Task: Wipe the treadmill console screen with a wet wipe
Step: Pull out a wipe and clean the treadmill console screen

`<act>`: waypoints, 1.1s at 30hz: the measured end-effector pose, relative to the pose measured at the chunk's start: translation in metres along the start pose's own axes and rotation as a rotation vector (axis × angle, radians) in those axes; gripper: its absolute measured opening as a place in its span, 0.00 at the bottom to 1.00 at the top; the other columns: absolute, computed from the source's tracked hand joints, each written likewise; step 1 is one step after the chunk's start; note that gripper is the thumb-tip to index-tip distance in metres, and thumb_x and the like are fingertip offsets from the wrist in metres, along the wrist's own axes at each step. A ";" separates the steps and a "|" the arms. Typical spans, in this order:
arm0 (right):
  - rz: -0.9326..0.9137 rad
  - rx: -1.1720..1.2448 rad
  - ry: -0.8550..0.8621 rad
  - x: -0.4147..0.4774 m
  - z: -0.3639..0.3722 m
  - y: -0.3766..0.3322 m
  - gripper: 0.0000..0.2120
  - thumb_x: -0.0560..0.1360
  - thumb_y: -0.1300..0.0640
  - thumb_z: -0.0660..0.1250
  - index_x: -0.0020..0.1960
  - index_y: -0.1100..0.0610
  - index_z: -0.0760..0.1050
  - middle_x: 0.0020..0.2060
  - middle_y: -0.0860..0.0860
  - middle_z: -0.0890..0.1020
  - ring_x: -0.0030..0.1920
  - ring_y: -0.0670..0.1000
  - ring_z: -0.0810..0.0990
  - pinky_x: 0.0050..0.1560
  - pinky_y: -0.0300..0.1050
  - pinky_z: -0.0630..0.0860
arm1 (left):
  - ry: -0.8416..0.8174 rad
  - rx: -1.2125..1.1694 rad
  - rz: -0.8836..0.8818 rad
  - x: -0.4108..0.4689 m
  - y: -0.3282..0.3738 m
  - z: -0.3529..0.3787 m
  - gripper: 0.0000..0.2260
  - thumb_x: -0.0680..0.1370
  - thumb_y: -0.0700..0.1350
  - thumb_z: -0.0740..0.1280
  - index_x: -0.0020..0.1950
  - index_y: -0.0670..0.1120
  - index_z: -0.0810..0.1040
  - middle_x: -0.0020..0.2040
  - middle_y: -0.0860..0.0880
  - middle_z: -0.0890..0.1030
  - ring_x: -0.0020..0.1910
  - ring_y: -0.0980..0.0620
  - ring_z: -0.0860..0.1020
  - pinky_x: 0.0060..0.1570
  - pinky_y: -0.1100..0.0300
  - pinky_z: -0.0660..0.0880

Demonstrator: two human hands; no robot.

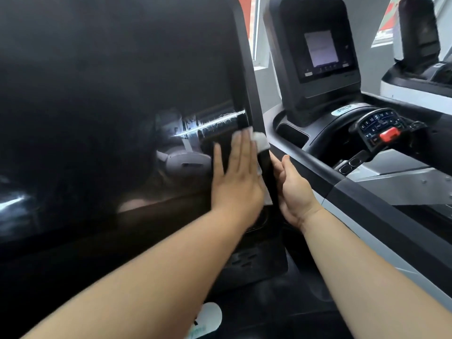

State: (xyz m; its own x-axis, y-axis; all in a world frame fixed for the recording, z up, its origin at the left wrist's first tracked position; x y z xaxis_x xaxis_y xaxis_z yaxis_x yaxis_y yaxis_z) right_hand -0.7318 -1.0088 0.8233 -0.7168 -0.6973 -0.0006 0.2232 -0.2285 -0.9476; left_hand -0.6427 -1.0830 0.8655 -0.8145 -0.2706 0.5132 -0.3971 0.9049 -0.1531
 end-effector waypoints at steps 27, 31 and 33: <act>-0.297 -0.754 0.265 0.004 0.037 -0.022 0.25 0.82 0.45 0.49 0.77 0.46 0.49 0.75 0.45 0.61 0.73 0.45 0.60 0.66 0.36 0.55 | 0.058 0.238 0.251 -0.009 -0.116 -0.024 0.27 0.82 0.53 0.46 0.77 0.44 0.42 0.78 0.49 0.54 0.76 0.53 0.54 0.70 0.35 0.44; -0.303 -0.702 0.275 0.004 0.036 -0.019 0.24 0.82 0.45 0.50 0.77 0.43 0.50 0.74 0.43 0.62 0.72 0.44 0.61 0.64 0.36 0.55 | 0.036 0.107 0.031 0.016 -0.119 -0.034 0.29 0.82 0.54 0.47 0.77 0.45 0.38 0.79 0.50 0.42 0.77 0.53 0.42 0.67 0.36 0.31; -0.309 -0.702 0.286 0.005 0.035 -0.018 0.24 0.82 0.45 0.50 0.77 0.44 0.51 0.74 0.43 0.62 0.71 0.43 0.61 0.65 0.36 0.56 | 0.044 0.171 0.226 -0.022 -0.092 -0.015 0.27 0.82 0.51 0.50 0.77 0.43 0.44 0.79 0.46 0.49 0.77 0.50 0.48 0.67 0.35 0.35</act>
State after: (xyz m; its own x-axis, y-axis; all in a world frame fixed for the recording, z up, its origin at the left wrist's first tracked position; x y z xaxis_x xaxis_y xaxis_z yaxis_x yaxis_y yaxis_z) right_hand -0.7161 -1.0324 0.8518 -0.8401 -0.4504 0.3022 -0.4101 0.1627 -0.8974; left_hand -0.5824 -1.1551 0.8809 -0.8729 -0.0503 0.4853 -0.2760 0.8711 -0.4061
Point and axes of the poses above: each hand's wrist, its own x-axis towards the middle knuckle, its own z-axis out of the palm, y = z × x, the point moved 3 cm from there along x, towards the middle knuckle
